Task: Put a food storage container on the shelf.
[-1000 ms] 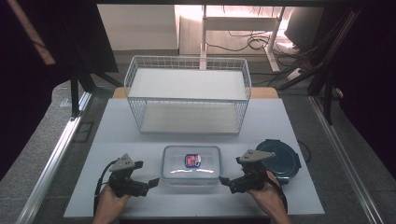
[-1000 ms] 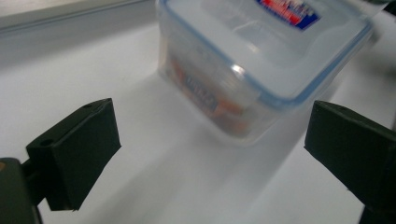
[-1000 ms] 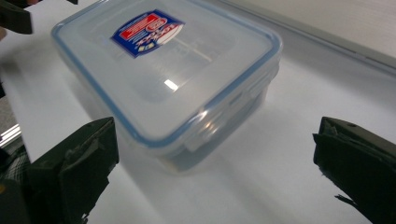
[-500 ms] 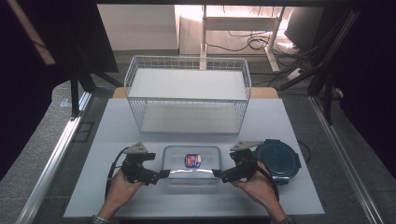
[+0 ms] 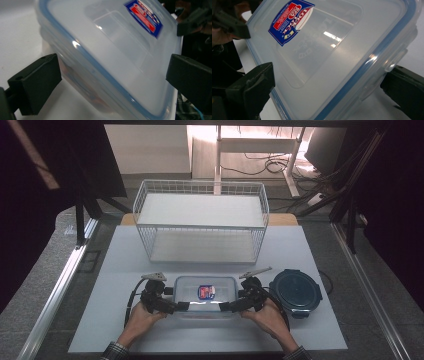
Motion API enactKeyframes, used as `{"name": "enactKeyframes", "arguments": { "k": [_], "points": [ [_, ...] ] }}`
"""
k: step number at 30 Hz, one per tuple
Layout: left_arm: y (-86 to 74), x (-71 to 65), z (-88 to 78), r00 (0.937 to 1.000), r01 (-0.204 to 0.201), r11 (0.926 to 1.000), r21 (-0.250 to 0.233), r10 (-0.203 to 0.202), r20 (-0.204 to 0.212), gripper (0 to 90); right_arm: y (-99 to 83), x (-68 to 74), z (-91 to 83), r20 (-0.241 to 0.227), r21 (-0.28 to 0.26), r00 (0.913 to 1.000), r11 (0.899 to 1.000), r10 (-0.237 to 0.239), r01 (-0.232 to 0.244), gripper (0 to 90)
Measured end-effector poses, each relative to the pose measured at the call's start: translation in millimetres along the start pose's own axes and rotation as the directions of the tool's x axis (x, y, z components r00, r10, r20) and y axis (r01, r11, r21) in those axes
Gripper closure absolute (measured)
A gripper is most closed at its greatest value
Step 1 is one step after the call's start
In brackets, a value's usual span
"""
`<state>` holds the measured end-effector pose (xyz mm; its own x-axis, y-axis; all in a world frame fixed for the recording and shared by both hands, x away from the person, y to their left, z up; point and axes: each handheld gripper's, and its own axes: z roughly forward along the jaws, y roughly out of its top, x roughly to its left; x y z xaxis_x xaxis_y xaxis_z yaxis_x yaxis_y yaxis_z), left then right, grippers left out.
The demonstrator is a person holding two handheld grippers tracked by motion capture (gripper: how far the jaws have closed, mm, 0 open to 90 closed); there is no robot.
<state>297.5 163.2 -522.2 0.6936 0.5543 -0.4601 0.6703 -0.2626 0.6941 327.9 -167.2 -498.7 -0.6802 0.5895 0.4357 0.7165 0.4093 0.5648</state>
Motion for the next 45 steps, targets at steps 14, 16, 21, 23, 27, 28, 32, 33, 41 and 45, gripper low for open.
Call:
{"name": "enactKeyframes", "arguments": {
  "k": [14, 16, 21, 23, 27, 28, 32, 33, 41, 45],
  "points": [
    [-21.6, -14.6, -32.3, 0.9947, 0.099, 0.9923, -0.075, -0.096, 0.035, 45.8, -20.1, 8.9, -39.1, -0.013, -0.122, 0.9998, 0.992, 0.013, -0.015, 44.6],
    [-21.8, -16.7, -33.1, 0.995, 0.097, 0.9921, -0.079, -0.095, 0.028, 47.5, -21.7, 10.2, -40.9, -0.015, -0.128, 0.9998, 0.992, 0.015, -0.016, 46.2],
    [-20.1, -18.8, -37.0, 0.9958, 0.088, 0.9889, -0.12, -0.09, -0.015, 52.1, -22.3, 16.6, -44.6, 0.023, -0.157, 0.9994, 0.987, -0.026, 0.029, 50.3],
    [-20.5, -16.6, -37.6, 0.9945, 0.103, 0.9866, -0.127, -0.105, -0.009, 52.2, -22.0, 18.0, -43.2, 0.031, -0.164, 0.9991, 0.986, -0.029, 0.033, 50.3],
    [-17.0, -17.9, -41.7, 0.9946, 0.098, 0.9851, -0.141, -0.102, -0.02, 52.3, -20.2, 17.9, -42.0, 0.028, -0.179, 0.9991, 0.983, -0.032, 0.036, 50.4],
    [-15.4, -18.3, -43.6, 0.9948, 0.096, 0.9844, -0.147, -0.1, -0.021, 52.3, -19.1, 18.6, -42.5, 0.028, -0.186, 0.999, 0.982, -0.035, 0.039, 50.4],
    [-8.9, -20.0, -50.2, 0.9956, 0.088, 0.981, -0.173, -0.092, -0.017, 52.5, -11.0, 23.7, -48.8, 0.038, -0.218, 0.9977, 0.974, -0.055, 0.062, 50.4],
    [-6.9, -20.3, -51.6, 0.9962, 0.081, 0.981, -0.176, -0.085, -0.017, 52.6, -8.7, 24.5, -50.5, 0.04, -0.227, 0.9974, 0.972, -0.06, 0.067, 50.4],
    [15.8, -24.6, -63.6, 0.9978, 0.04, 0.9782, -0.204, -0.049, -0.043, 52.5, 10.4, 28.2, -63.4, 0.046, -0.274, 0.9964, 0.958, -0.071, 0.081, 50.4],
    [32.6, -25.7, -71.3, 0.998, 0.021, 0.976, -0.217, -0.033, -0.053, 52.6, 25.1, 28.9, -71.5, 0.051, -0.3, 0.9953, 0.949, -0.083, 0.094, 50.4]
  ]
}}
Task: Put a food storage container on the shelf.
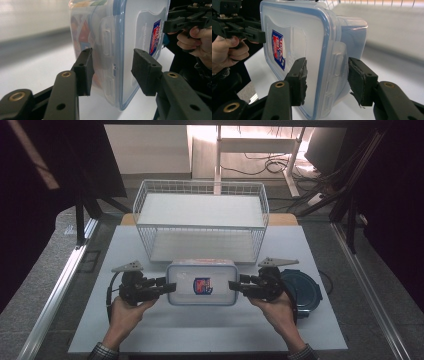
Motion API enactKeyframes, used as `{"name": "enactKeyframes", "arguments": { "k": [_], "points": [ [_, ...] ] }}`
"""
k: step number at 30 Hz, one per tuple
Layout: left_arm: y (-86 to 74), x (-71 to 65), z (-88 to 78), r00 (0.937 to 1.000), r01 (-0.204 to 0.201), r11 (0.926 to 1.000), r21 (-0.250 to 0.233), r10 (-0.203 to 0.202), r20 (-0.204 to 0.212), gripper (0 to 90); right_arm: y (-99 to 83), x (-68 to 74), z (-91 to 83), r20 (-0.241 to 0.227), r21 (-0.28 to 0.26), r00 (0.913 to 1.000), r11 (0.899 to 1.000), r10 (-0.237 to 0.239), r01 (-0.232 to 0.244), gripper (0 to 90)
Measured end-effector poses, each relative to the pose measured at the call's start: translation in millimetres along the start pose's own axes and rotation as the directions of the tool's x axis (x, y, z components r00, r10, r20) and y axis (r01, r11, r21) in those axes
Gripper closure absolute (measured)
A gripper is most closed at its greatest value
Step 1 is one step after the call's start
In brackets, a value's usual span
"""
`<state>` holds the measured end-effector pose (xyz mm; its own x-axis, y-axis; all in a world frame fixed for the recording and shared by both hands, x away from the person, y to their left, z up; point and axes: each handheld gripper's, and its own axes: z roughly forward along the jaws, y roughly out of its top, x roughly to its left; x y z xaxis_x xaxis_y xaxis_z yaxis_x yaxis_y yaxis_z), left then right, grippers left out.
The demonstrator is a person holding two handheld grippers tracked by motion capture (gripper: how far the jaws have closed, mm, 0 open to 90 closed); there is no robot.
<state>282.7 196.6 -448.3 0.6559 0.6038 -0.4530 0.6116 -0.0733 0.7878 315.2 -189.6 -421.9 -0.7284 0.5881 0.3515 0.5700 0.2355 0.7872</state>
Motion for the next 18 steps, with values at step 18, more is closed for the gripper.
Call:
{"name": "enactKeyframes", "arguments": {
  "k": [18],
  "points": [
    [81.7, 3.5, -14.2, 0.9992, -0.039, 0.9975, -0.059, 0.038, -0.014, 52.9, 85.2, -8.9, -12.4, -0.005, -0.108, 0.9991, 0.993, -0.042, 0.041, 51.0]
  ]
}}
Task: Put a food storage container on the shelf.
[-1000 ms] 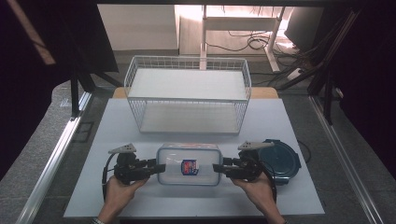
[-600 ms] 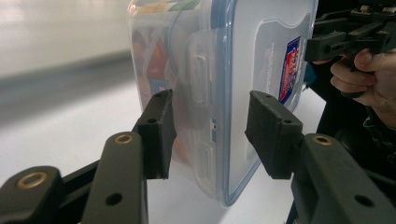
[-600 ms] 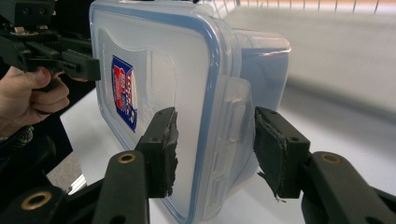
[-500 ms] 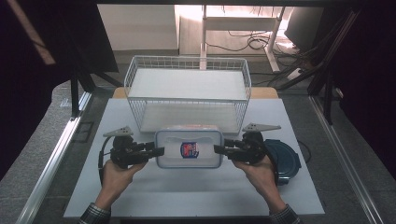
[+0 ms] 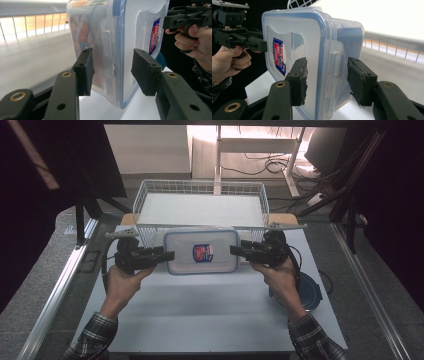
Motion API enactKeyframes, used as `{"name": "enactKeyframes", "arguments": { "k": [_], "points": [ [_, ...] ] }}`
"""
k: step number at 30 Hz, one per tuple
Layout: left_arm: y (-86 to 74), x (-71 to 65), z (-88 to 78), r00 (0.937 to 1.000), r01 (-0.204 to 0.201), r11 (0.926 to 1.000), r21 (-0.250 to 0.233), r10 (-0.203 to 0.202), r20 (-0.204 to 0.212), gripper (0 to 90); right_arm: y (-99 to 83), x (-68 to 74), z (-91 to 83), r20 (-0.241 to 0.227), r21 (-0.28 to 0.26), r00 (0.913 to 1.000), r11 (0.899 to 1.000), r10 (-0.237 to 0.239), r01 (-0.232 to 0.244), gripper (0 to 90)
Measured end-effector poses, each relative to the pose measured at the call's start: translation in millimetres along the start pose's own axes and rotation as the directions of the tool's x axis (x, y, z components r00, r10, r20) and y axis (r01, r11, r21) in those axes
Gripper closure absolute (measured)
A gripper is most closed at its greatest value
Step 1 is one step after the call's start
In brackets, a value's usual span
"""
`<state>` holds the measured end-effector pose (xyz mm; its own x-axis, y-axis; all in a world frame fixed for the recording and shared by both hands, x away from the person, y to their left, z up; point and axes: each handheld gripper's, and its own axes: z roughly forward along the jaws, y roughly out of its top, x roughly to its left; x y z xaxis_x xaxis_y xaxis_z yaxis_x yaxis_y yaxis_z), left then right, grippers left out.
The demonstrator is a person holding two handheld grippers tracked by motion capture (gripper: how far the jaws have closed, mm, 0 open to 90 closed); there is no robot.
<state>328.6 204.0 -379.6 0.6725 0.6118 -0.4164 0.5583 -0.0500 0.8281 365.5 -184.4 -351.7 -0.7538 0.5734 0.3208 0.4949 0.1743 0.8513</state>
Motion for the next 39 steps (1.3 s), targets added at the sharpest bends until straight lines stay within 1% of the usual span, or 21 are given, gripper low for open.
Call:
{"name": "enactKeyframes", "arguments": {
  "k": [1, 2, 8, 9, 10, 11, 12, 15, 23, 24, 26, 27, 32, 39],
  "points": [
    [0.0, 0.0, 0.0, 1.0, 0.0, 1.0, 0.0, 0.0, 0.0, 52.9, 0.0, 0.0, 0.0, 0.0, 0.0, 1.0, 1.0, 0.0, 0.0, 51.0],
    [9.5, 1.2, -0.5, 1.0, -0.006, 1.0, -0.007, 0.006, -0.002, 53.0, 10.9, -2.0, 0.0, 0.001, -0.009, 1.0, 1.0, -0.007, 0.007, 51.0],
    [35.4, 6.5, -1.1, 0.9998, -0.018, 0.9995, -0.025, 0.018, 0.0, 53.0, 36.4, -6.2, -0.1, 0.007, -0.029, 0.9997, 0.999, -0.022, 0.022, 51.1],
    [35.4, 6.5, -1.1, 0.9998, -0.018, 0.9995, -0.025, 0.018, 0.0, 53.0, 40.2, -6.9, 0.0, 0.008, -0.032, 0.9997, 0.999, -0.023, 0.023, 51.1],
    [43.3, 7.8, -1.7, 0.9997, -0.026, 0.9992, -0.032, 0.026, -0.002, 53.0, 43.8, -7.6, 0.2, 0.007, -0.033, 0.9997, 0.999, -0.023, 0.024, 51.1],
    [43.3, 7.8, -1.7, 0.9997, -0.026, 0.9992, -0.032, 0.026, -0.002, 53.0, 43.8, -7.6, 0.2, 0.007, -0.033, 0.9997, 0.999, -0.023, 0.024, 51.1],
    [50.2, 9.0, -2.4, 0.9996, -0.029, 0.999, -0.034, 0.029, -0.005, 53.0, 50.8, -9.3, 1.0, 0.009, -0.037, 0.9997, 0.999, -0.024, 0.024, 51.1],
    [58.3, 11.4, -2.9, 0.9995, -0.031, 0.9988, -0.038, 0.031, -0.006, 53.1, 57.7, -11.9, 2.5, 0.008, -0.042, 0.9996, 0.999, -0.028, 0.028, 51.1],
    [70.9, 18.4, -4.4, 0.9997, -0.025, 0.9982, -0.055, 0.025, -0.003, 53.4, 71.9, -14.6, 6.6, 0.012, -0.057, 0.9997, 0.998, -0.023, 0.023, 51.1],
    [74.2, 20.4, -5.4, 0.9998, -0.021, 0.9979, -0.062, 0.021, -0.001, 53.4, 76.3, -14.9, 8.2, 0.016, -0.058, 0.9996, 0.998, -0.025, 0.026, 51.1],
    [75.8, 21.6, -5.7, 0.9998, -0.018, 0.9977, -0.066, 0.018, 0.0, 53.5, 77.7, -15.1, 8.9, 0.016, -0.059, 0.9996, 0.998, -0.025, 0.026, 51.1],
    [79.0, 23.7, -5.9, 0.9999, -0.015, 0.9975, -0.07, 0.015, -0.002, 53.4, 82.1, -16.4, 11.1, 0.015, -0.062, 0.9996, 0.998, -0.025, 0.026, 51.1],
    [86.5, 28.9, -4.2, 1.0, -0.006, 0.997, -0.077, 0.006, -0.008, 53.4, 91.1, -21.1, 15.6, 0.014, -0.075, 0.9999, 0.997, -0.007, 0.008, 51.0],
    [93.2, 40.4, 2.7, 0.9999, 0.013, 0.9978, -0.064, -0.013, -0.002, 53.3, 97.2, -29.6, 22.3, 0.022, -0.078, 0.9997, 0.997, 0.009, -0.008, 51.0]
  ]
}}
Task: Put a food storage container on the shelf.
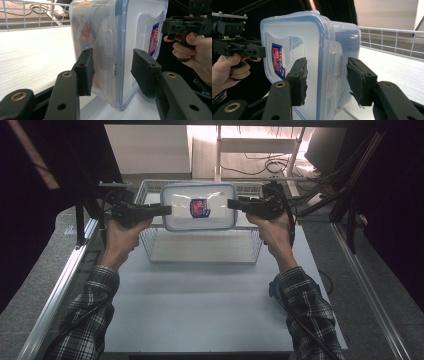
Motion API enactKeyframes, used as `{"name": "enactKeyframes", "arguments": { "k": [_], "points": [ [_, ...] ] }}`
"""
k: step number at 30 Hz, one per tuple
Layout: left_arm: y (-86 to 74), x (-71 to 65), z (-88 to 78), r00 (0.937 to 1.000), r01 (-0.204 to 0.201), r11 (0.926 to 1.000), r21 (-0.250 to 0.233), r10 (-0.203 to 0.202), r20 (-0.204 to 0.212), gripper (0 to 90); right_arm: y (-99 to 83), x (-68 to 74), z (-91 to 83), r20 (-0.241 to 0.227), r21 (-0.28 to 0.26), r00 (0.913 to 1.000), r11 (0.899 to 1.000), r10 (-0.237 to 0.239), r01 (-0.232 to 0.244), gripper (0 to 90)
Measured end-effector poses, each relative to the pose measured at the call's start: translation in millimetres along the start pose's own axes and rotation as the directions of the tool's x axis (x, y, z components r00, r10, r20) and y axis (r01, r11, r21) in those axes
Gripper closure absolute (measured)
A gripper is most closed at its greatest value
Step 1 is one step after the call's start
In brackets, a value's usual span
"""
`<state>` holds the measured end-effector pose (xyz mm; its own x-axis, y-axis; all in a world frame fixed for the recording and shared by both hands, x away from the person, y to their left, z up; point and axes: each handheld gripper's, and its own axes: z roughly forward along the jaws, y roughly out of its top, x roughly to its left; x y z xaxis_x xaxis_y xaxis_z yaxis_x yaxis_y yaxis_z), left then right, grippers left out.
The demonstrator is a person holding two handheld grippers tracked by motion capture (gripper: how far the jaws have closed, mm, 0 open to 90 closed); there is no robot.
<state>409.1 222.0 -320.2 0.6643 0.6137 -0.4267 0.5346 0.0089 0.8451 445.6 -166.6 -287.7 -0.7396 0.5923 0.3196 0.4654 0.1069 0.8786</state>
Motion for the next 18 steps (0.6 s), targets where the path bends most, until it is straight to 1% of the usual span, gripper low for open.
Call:
{"name": "enactKeyframes", "arguments": {
  "k": [6, 8, 13, 18],
  "points": [
    [3.5, 5.2, 7.7, 0.9999, 0.005, 0.9998, 0.018, -0.005, -0.015, 52.6, -1.0, -8.4, 5.1, 0.011, 0.008, 0.9996, 1.0, 0.024, -0.024, 50.6],
    [4.2, 6.8, 10.0, 0.9997, 0.012, 0.9995, 0.03, -0.011, -0.023, 52.1, -1.9, -9.7, 7.1, 0.016, 0.016, 0.9996, 1.0, 0.025, -0.026, 50.5],
    [7.0, 8.6, 11.9, 0.9995, 0.019, 0.9994, 0.03, -0.018, -0.027, 51.6, -2.4, -9.9, 10.4, 0.036, 0.021, 0.9991, 0.999, 0.024, -0.025, 49.2],
    [8.4, 7.7, 13.7, 0.9987, -0.002, 0.9997, 0.025, 0.003, -0.051, 49.9, -1.3, -8.2, 13.1, 0.059, 0.031, 0.9981, 0.999, 0.016, -0.018, 47.5]
  ]
}}
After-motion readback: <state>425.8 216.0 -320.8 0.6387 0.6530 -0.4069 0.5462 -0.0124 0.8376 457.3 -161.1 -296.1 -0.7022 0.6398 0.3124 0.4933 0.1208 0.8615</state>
